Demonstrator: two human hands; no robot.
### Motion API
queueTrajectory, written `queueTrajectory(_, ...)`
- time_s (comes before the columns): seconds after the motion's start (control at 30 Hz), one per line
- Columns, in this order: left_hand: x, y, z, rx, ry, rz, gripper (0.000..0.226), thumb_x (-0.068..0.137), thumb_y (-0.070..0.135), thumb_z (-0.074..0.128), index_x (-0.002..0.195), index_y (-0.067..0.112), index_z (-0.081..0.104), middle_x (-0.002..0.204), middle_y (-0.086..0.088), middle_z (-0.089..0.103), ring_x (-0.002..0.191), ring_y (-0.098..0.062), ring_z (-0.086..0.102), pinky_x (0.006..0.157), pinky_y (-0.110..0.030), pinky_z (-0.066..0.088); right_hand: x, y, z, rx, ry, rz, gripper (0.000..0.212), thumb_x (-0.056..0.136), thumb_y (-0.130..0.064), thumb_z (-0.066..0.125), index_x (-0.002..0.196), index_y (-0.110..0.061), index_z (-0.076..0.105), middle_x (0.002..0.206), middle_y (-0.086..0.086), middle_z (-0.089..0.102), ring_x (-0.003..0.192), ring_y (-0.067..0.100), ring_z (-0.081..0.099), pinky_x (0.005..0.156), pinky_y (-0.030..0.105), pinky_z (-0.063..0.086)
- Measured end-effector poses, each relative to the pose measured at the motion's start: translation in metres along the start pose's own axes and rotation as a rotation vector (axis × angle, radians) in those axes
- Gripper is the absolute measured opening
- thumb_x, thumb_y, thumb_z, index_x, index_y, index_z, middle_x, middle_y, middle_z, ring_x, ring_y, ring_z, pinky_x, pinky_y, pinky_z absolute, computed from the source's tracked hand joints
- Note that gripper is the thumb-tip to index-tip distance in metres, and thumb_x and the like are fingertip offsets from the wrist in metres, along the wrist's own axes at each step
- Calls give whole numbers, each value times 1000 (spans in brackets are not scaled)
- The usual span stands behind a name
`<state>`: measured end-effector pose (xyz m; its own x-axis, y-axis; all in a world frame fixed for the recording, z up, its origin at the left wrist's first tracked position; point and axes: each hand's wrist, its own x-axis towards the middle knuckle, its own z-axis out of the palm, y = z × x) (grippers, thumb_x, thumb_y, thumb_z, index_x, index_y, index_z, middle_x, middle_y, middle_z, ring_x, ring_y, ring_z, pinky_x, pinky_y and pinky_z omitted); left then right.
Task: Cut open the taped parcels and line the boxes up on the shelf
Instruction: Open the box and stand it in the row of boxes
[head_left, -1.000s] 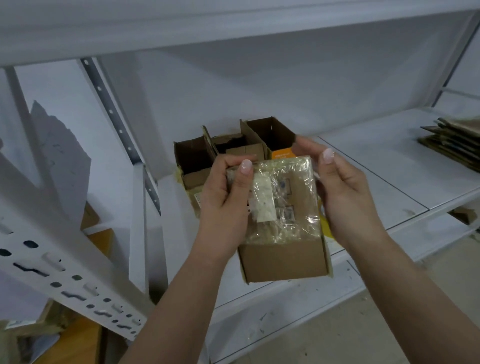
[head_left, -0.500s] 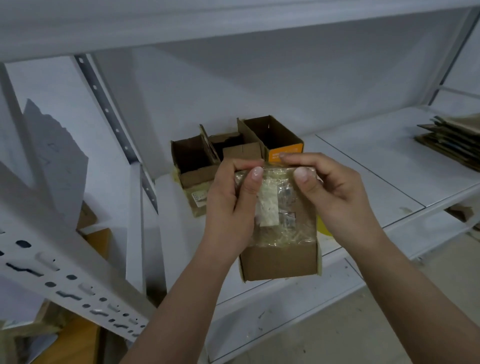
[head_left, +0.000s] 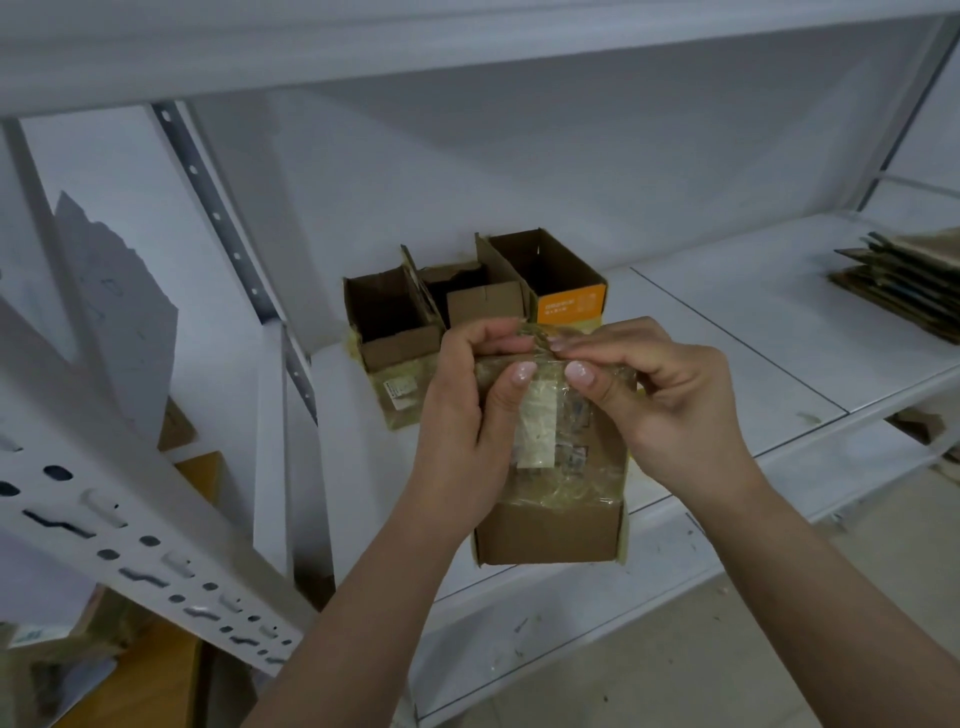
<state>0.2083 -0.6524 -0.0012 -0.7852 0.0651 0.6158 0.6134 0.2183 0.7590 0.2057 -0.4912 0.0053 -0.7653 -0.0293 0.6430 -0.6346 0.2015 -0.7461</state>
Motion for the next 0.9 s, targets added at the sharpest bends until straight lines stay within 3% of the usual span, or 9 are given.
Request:
queueTrajectory(0.13,-1,0,1,7,-14,36,33,102,33,41,124,10,45,111,0,60,105,0,58,86,-11,44,-2,0,4,60,-68,71,17,80,-18,73,96,-22,71,109,-3,72,111,17,65,96,42,52)
queueTrajectory(0.3,-3,-2,5,57,-35,31,26,102,22,43,125,9,45,114,-10,60,108,-8,58,90,-18,45,-8,3,10,60,17,48,10,80,-11,74,88,-16,72,101,2,72,107,18,67,95,40,52)
queueTrajectory(0.47,-2,-5,8,173,56,45,30,99,32,46,122,13,52,120,-7,56,113,-12,52,93,-12,38,-11,2,14,-37,91,-61,11,82,-12,72,91,-17,71,106,-5,71,111,19,60,93,29,50)
queueTrajectory(0.57,-1,-5,12,158,35,12,24,102,33,44,109,18,60,112,0,62,108,-9,56,88,-13,42,-12,2,16,-124,97,-65,13,84,-7,72,92,-18,70,108,-4,69,113,22,59,95,37,50)
queueTrajectory(0.63,1,-10,9,108,22,6,15,100,24,46,104,20,61,107,3,64,103,-10,60,86,-19,47,-11,1,10,-91,-1,-18,12,88,-10,68,95,-19,70,112,-2,68,116,20,61,98,42,50)
queueTrajectory(0.7,4,-16,-1,110,-4,27,17,98,18,46,103,14,62,108,1,64,105,-12,60,88,-22,47,-4,-1,-6,-8,-145,57,17,87,-18,66,104,-19,69,118,-1,68,118,15,61,99,38,49)
queueTrajectory(0.83,14,-21,-24,66,-116,84,23,101,17,43,103,6,63,107,-6,67,111,-15,62,94,-29,48,17,2,-51,-127,-534,203,72,71,-37,81,135,-32,48,134,-20,56,127,-2,49,99,8,37)
queueTrajectory(0.9,19,-20,-33,-26,-218,107,28,102,23,41,104,4,62,108,-6,67,115,-17,62,99,-30,47,25,7,-66,-166,-750,327,97,65,-30,87,143,-38,32,140,-30,45,128,-8,44,98,7,37)
